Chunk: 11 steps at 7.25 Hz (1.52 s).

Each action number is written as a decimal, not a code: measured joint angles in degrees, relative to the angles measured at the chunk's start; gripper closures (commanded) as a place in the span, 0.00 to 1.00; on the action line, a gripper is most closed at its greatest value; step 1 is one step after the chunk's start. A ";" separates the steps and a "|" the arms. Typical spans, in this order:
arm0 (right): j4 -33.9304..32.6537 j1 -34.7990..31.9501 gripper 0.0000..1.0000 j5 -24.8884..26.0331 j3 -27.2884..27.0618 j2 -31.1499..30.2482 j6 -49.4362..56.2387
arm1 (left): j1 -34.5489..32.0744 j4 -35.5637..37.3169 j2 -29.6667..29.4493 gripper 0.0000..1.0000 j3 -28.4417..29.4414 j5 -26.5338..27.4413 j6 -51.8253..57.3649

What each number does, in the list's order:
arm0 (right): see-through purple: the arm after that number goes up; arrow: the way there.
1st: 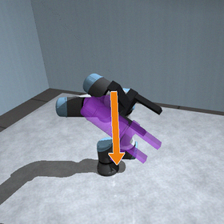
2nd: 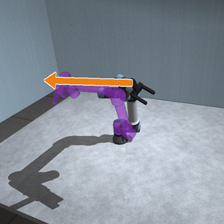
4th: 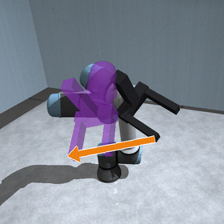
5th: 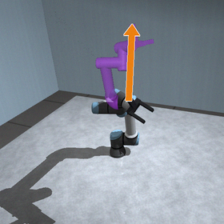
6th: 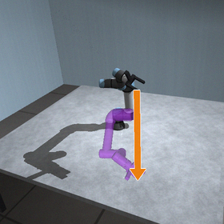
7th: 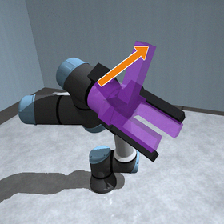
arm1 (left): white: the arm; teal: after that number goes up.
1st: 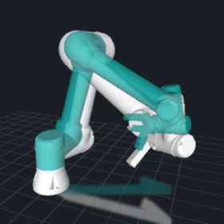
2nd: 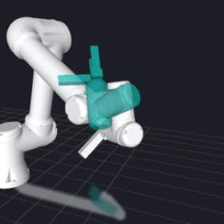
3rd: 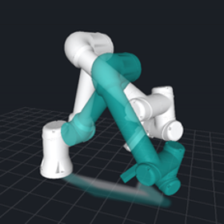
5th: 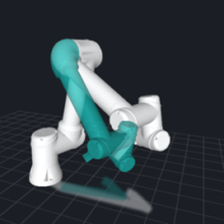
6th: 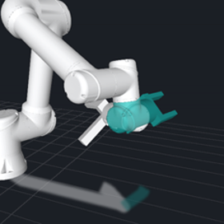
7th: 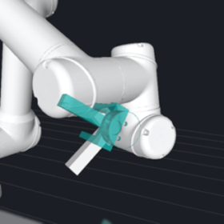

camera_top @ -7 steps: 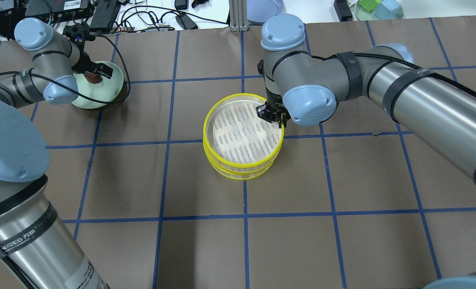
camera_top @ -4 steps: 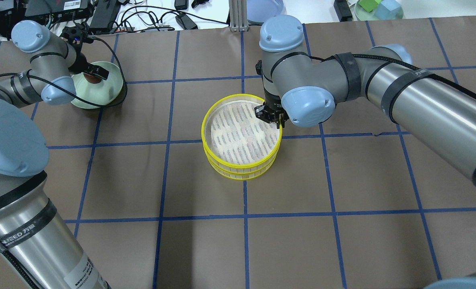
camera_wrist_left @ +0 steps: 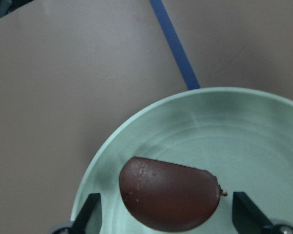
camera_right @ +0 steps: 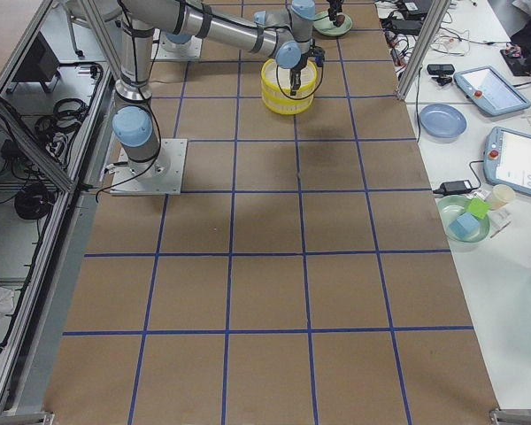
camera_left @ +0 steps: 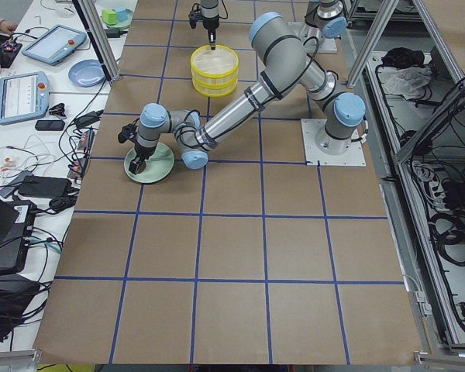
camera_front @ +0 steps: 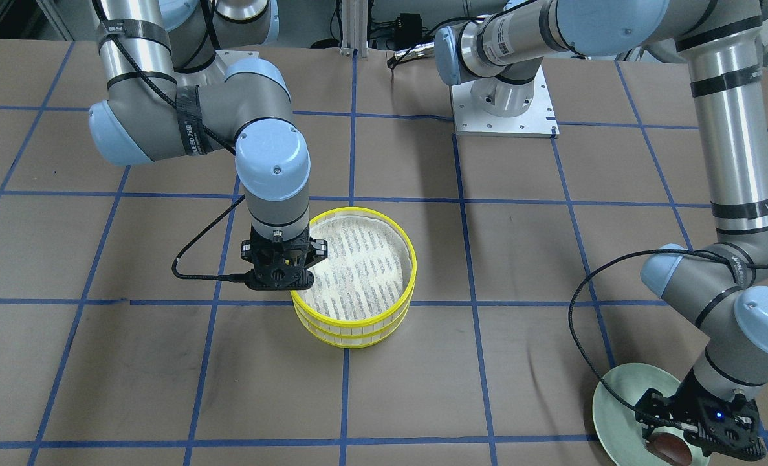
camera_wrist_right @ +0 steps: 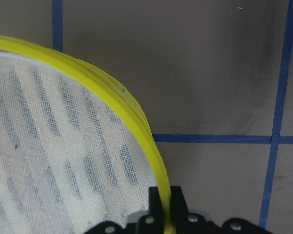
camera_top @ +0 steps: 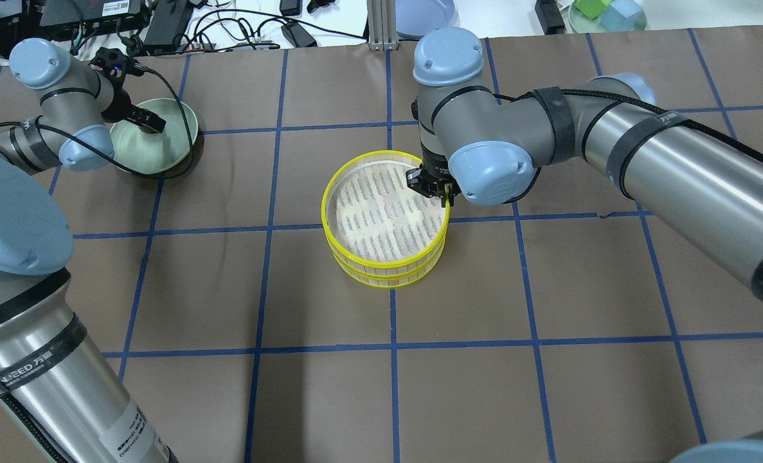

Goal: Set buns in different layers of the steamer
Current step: 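Grasp the brown bun with the left gripper while the right gripper withdraws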

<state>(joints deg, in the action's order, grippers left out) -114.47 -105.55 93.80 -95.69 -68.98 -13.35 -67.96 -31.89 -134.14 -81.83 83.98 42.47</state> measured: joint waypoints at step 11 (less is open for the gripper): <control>3.58 0.47 0.00 0.25 1.26 -8.08 -0.36 | -0.65 -9.77 8.08 1.00 -0.88 -0.69 -11.81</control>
<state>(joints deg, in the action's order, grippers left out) -110.90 -105.09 94.05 -94.43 -77.05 -13.71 -68.61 -41.66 -126.06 -82.71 83.30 30.66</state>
